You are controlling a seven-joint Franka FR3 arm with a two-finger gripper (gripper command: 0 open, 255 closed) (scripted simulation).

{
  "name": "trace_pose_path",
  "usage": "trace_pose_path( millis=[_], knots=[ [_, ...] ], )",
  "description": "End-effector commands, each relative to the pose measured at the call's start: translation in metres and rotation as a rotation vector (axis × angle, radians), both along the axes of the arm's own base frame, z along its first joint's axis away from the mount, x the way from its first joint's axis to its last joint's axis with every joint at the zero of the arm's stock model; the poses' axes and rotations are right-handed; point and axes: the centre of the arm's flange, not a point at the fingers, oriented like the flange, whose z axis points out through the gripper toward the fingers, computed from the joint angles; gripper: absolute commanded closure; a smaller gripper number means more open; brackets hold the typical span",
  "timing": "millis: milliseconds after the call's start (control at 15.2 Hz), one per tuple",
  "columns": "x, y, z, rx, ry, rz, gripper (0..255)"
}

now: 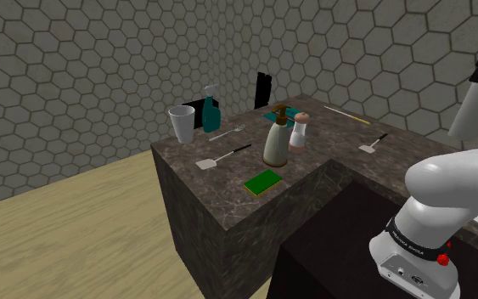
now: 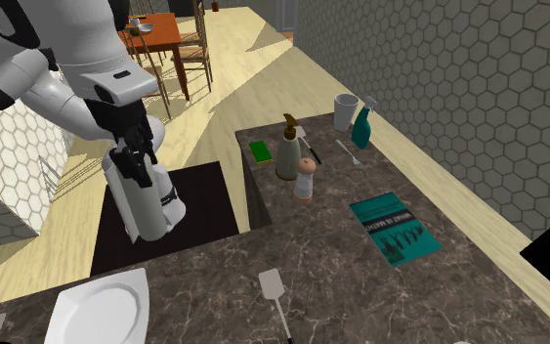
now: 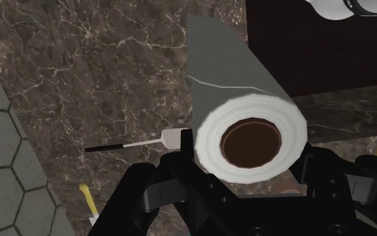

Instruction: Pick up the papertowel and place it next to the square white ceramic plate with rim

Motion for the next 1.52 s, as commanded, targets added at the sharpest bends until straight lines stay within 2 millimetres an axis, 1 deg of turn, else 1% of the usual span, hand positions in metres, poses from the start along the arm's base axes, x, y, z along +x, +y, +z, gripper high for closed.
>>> trace_pose_path(
  millis=[0,1452],
  knots=[
    [0.0,0.0,-0.011,0.0,0.0,0.0,255],
    [0.0,0.0,-0.127,0.0,0.0,0.0,255]
  ],
)
